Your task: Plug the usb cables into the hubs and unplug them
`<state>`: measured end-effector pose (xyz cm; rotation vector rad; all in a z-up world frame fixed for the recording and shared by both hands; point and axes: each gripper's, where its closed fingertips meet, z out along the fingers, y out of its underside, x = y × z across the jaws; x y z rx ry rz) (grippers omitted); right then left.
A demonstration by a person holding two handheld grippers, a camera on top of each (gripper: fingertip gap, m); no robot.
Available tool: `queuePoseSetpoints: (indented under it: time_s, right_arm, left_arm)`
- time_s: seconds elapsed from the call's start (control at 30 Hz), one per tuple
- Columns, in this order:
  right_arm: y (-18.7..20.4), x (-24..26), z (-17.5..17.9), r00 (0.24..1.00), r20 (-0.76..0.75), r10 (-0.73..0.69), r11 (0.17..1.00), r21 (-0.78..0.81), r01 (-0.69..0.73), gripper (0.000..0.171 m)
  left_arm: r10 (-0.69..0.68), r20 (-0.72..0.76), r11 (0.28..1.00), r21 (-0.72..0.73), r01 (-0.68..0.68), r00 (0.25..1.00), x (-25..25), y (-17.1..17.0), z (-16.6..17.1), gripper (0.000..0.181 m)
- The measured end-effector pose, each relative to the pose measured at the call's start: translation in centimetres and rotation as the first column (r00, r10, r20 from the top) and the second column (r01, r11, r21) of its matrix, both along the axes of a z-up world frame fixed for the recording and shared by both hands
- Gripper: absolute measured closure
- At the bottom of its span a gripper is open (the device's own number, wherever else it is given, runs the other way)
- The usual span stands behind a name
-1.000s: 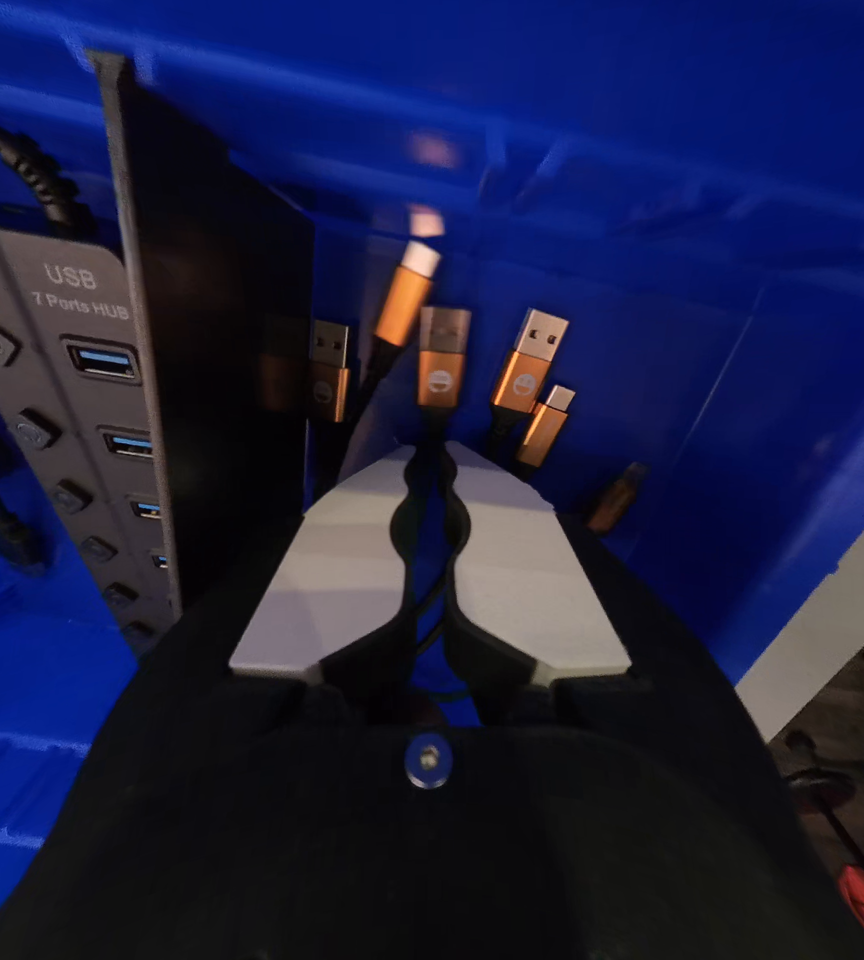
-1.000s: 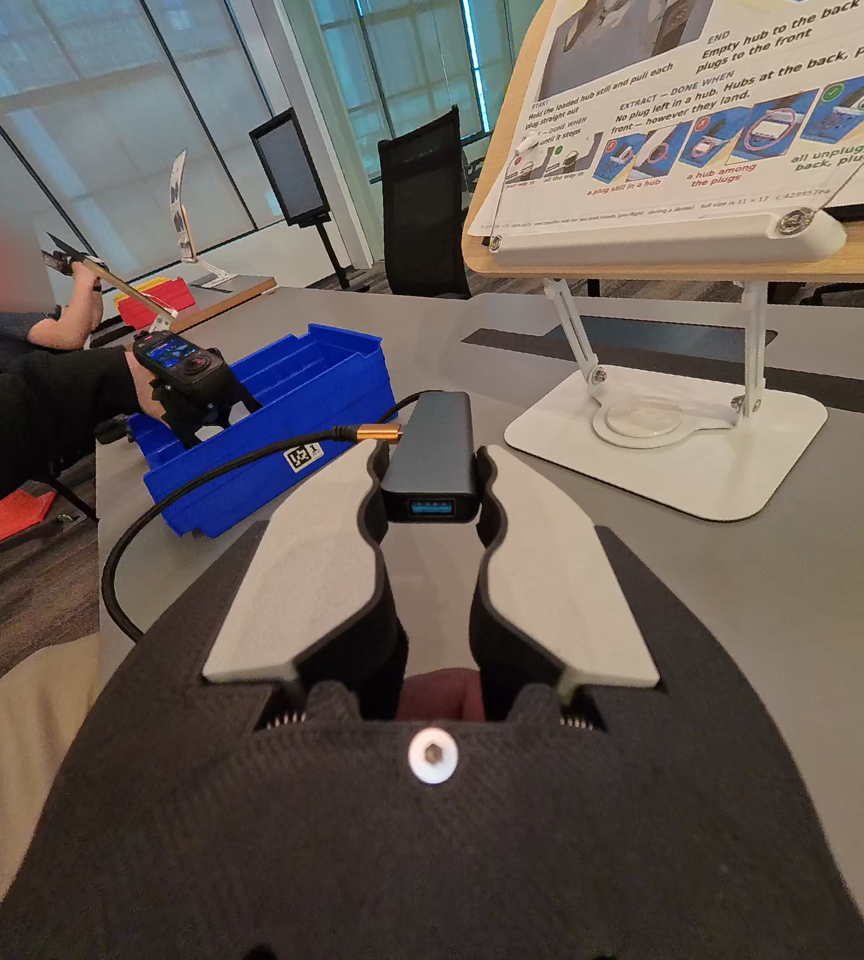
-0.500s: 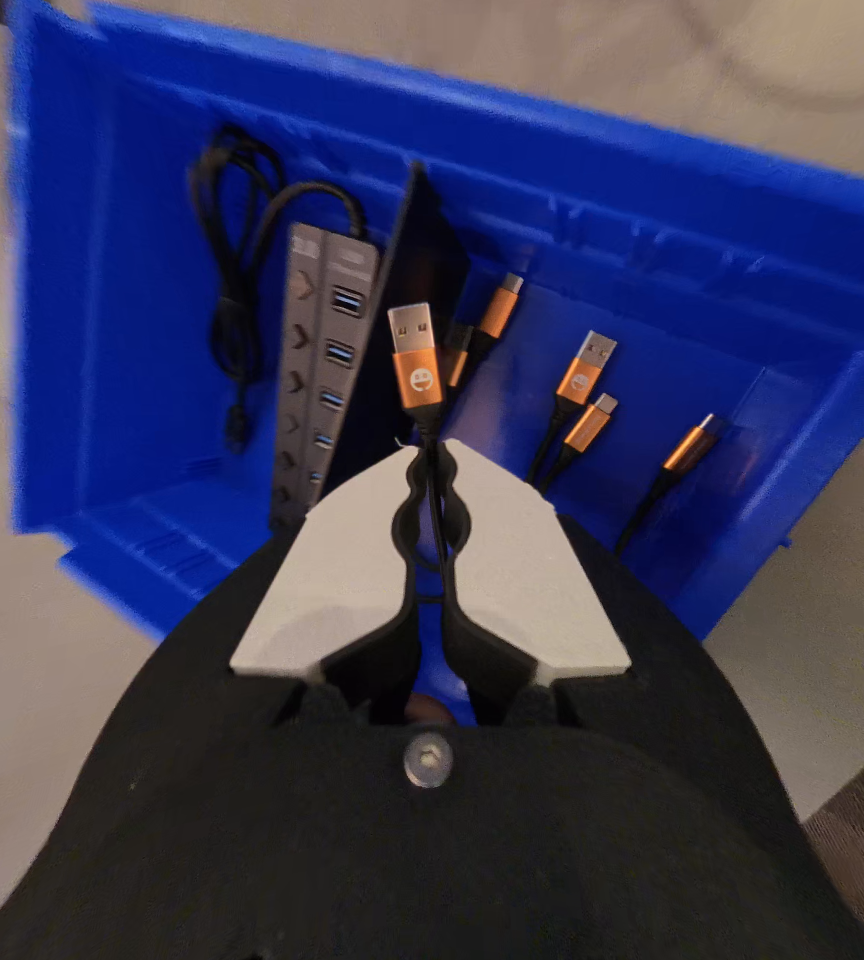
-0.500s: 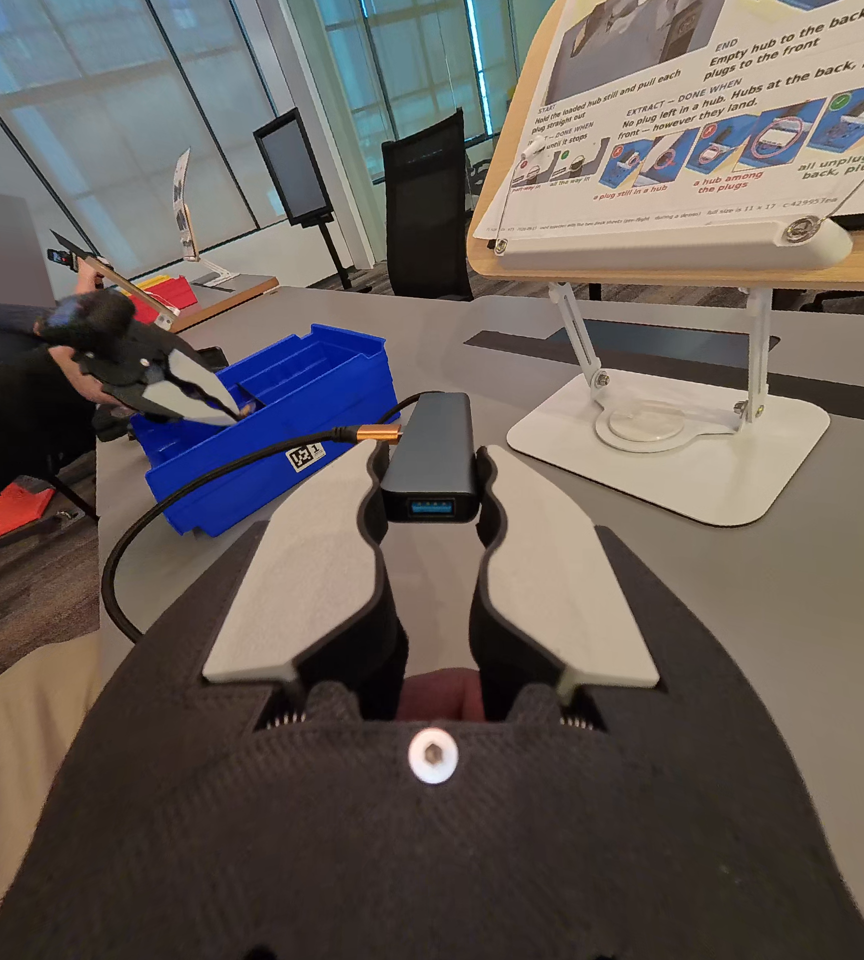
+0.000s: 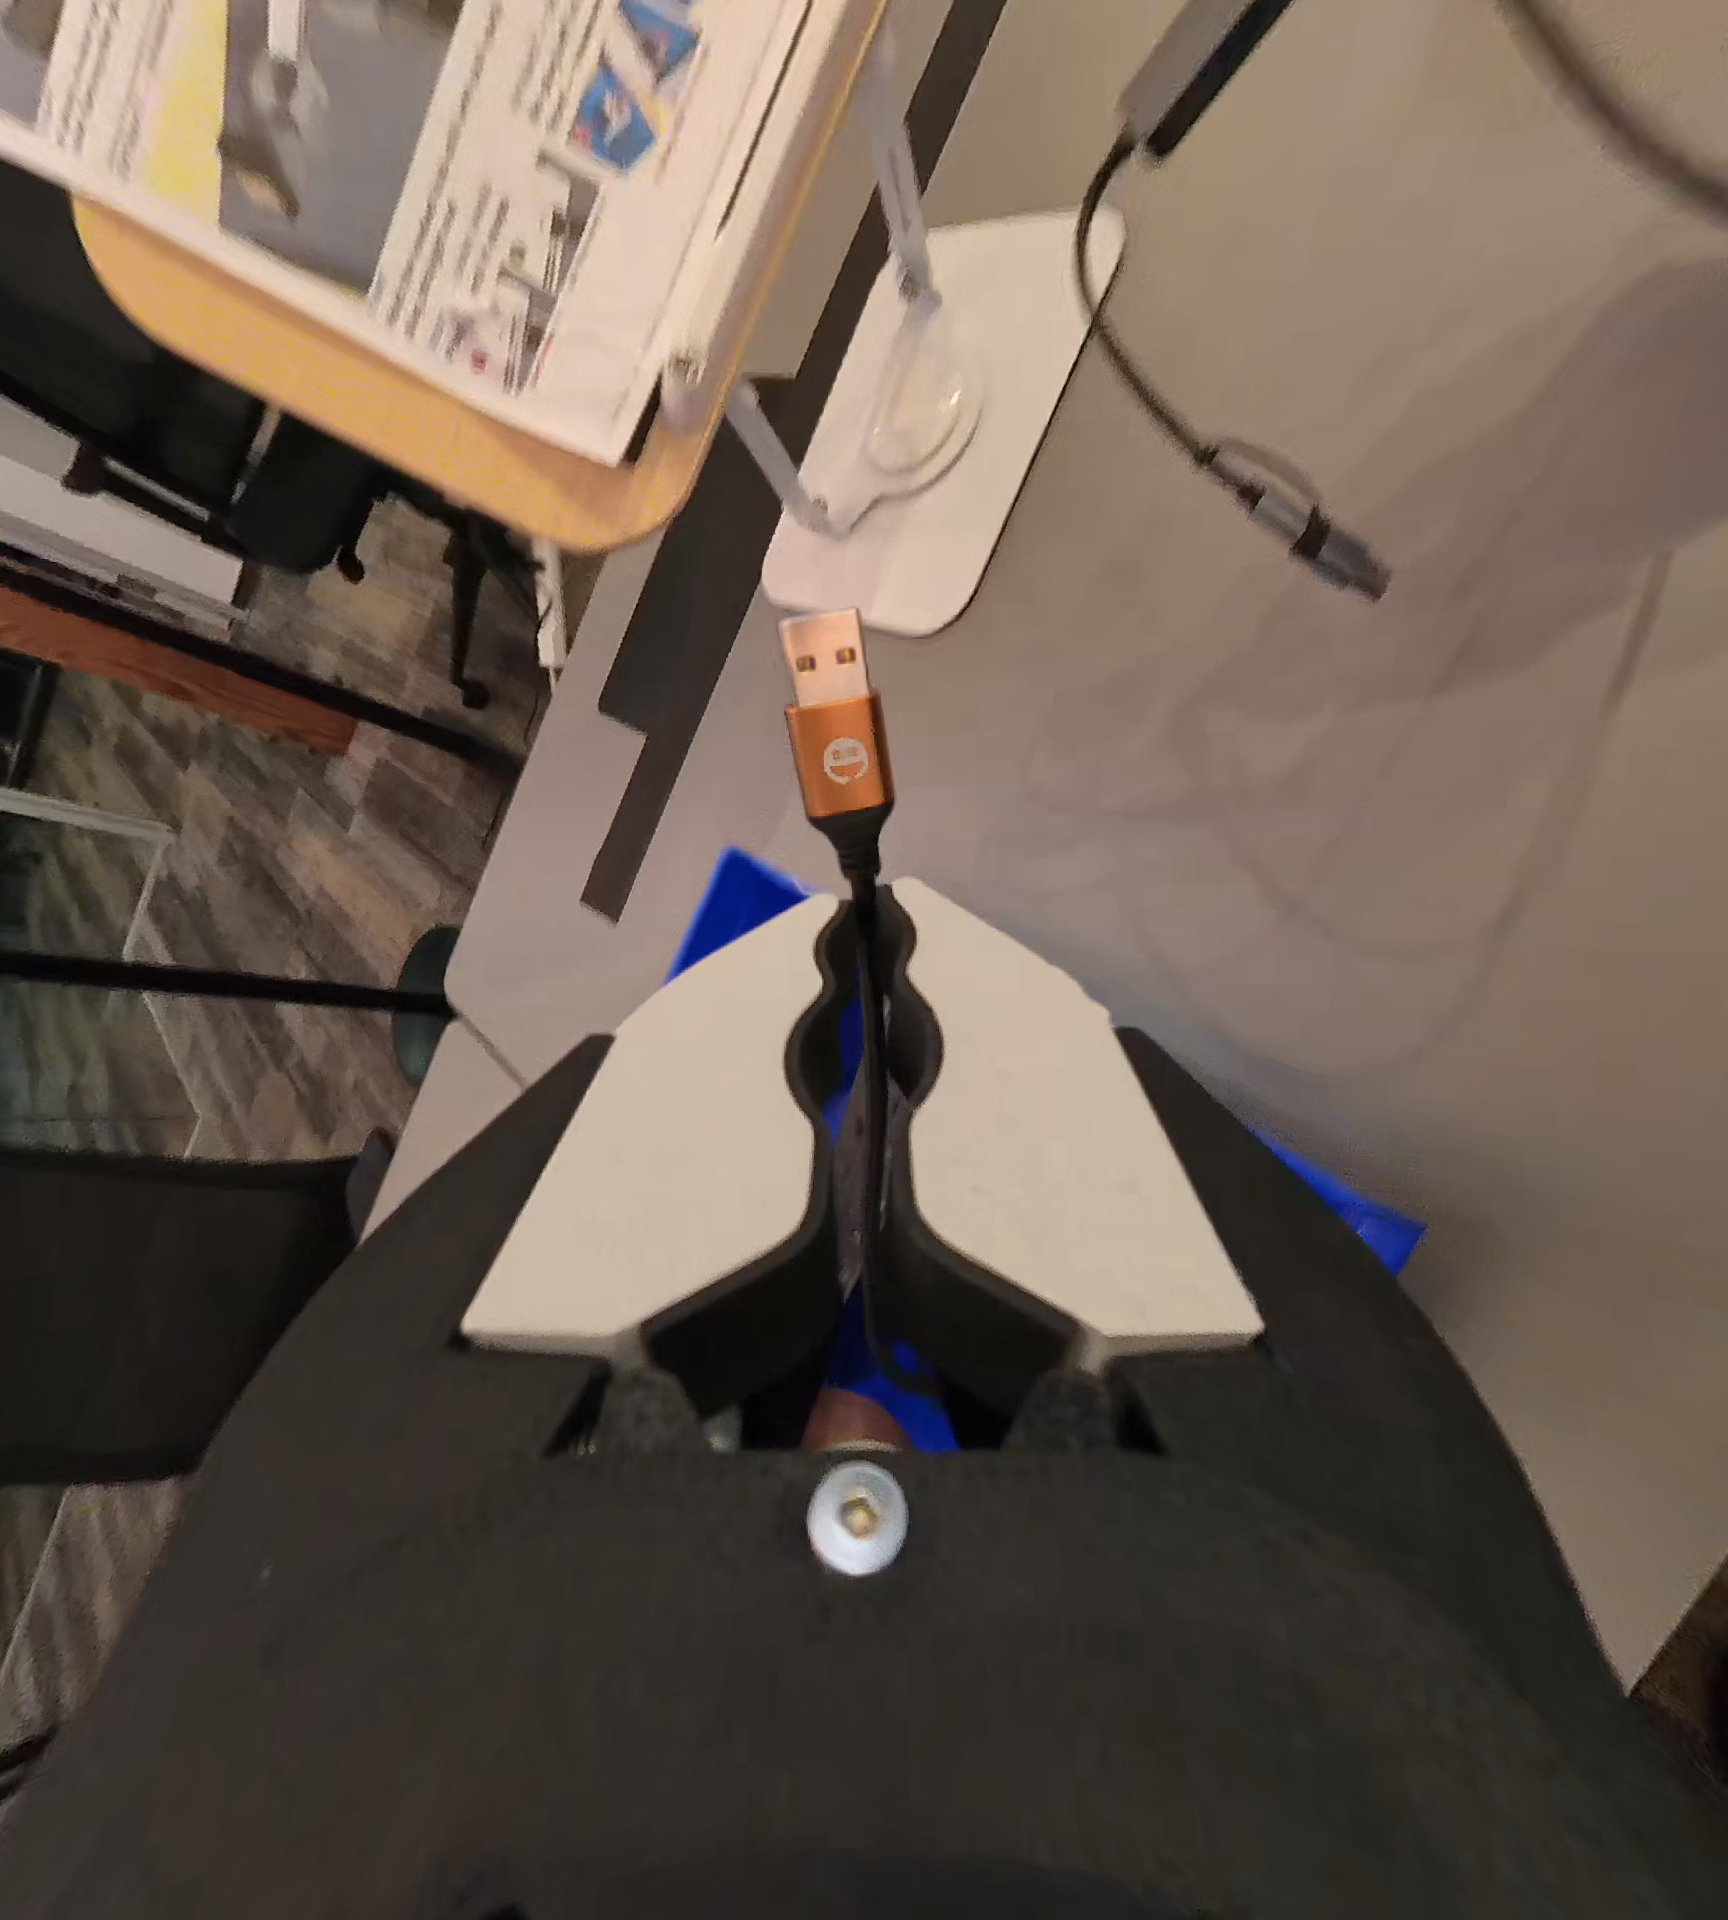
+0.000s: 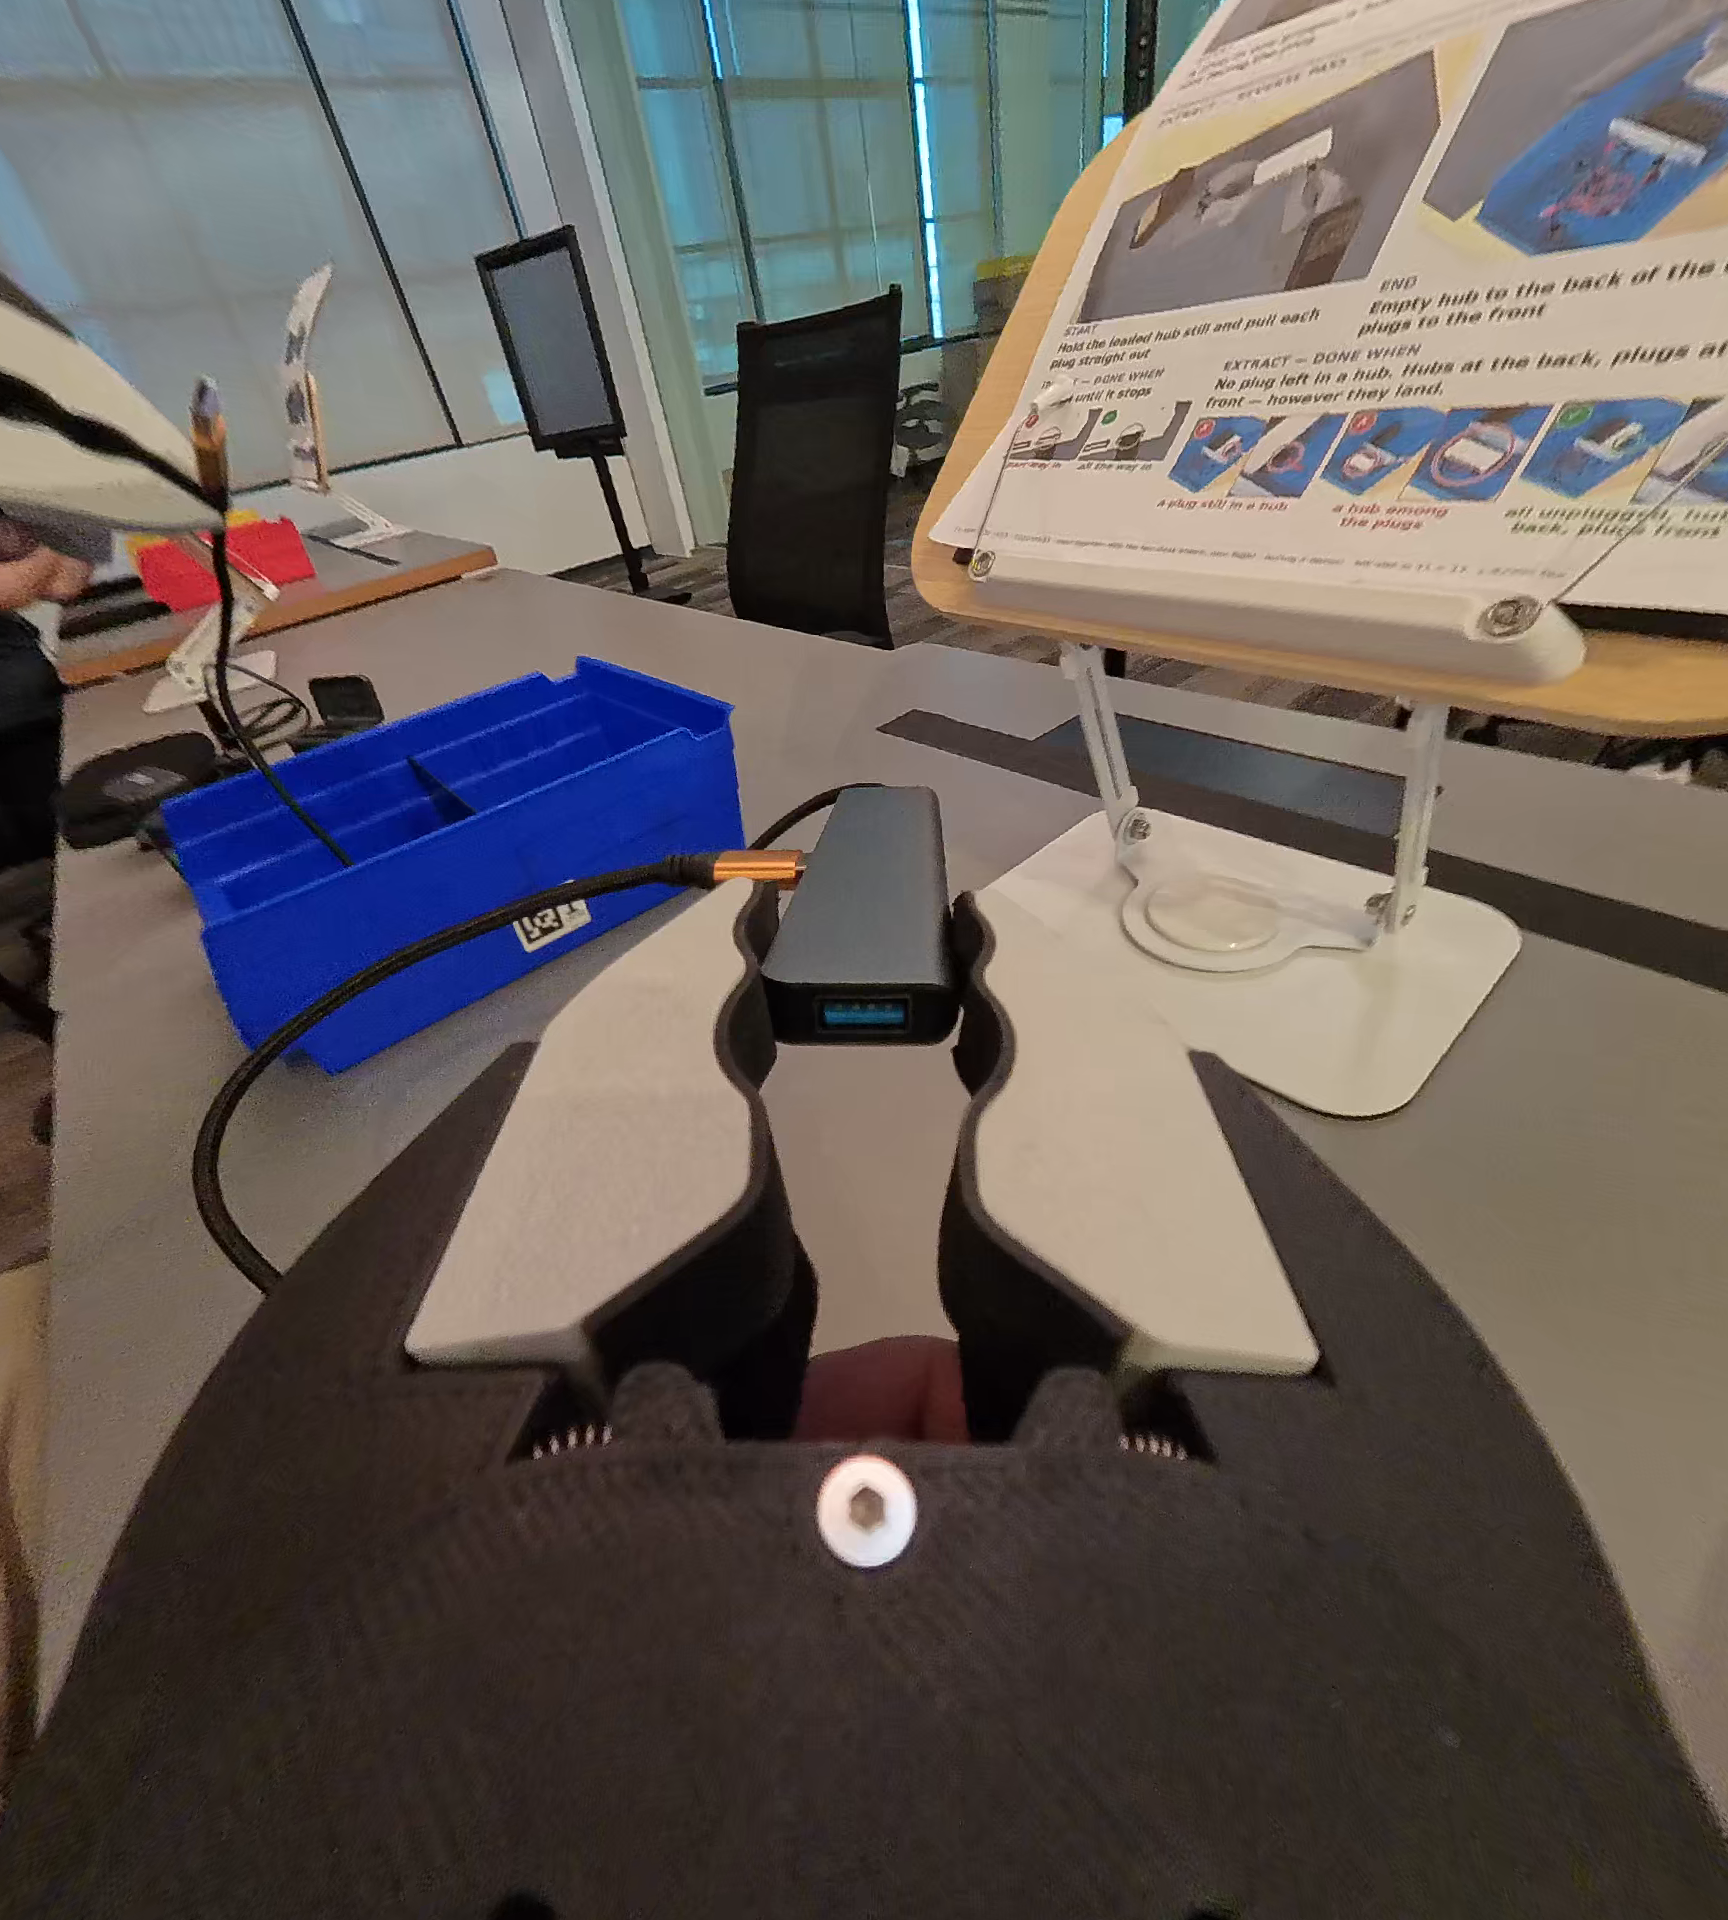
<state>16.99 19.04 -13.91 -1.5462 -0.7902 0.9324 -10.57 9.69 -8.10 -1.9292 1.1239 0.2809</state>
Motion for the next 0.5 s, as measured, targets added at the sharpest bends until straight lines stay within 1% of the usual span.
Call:
queuePoseSetpoints:
  time_s: [0.03, 0.13, 0.23, 0.4, 0.5]
  right_arm:
    - [-0.1, 0.0, 0.1, 1.000, 0.010, -0.005, 1.000, 0.020, 0.005, 0.140]
    - [-0.3, -0.1, 0.4, 0.999, 0.033, -0.018, 0.998, 0.067, 0.016, 0.140]
    - [-0.5, -0.1, 0.9, 0.999, 0.037, -0.030, 0.994, 0.109, 0.026, 0.140]
    - [-0.8, -0.2, 1.5, 0.997, 0.054, -0.053, 0.983, 0.181, 0.042, 0.140]
    - [-1.1, -0.2, 1.9, 0.996, 0.064, -0.064, 0.972, 0.228, 0.048, 0.140]
  left_arm:
    - [-0.017, 0.019, 1.000, 0.002, 0.017, 1.000, 1.3, 0.2, 0.5, 0.179]
    - [-0.063, 0.048, 0.998, -0.001, 0.063, 0.997, 4.8, 0.6, 1.3, 0.178]
    - [-0.093, 0.102, 0.995, -0.036, 0.097, 0.990, 8.7, 1.3, 0.9, 0.178]
    - [-0.124, 0.152, 0.979, -0.142, 0.145, 0.981, 14.2, 2.8, -2.6, 0.179]
    - [-0.120, 0.147, 0.972, -0.183, 0.146, 0.982, 16.4, 3.8, -4.6, 0.179]
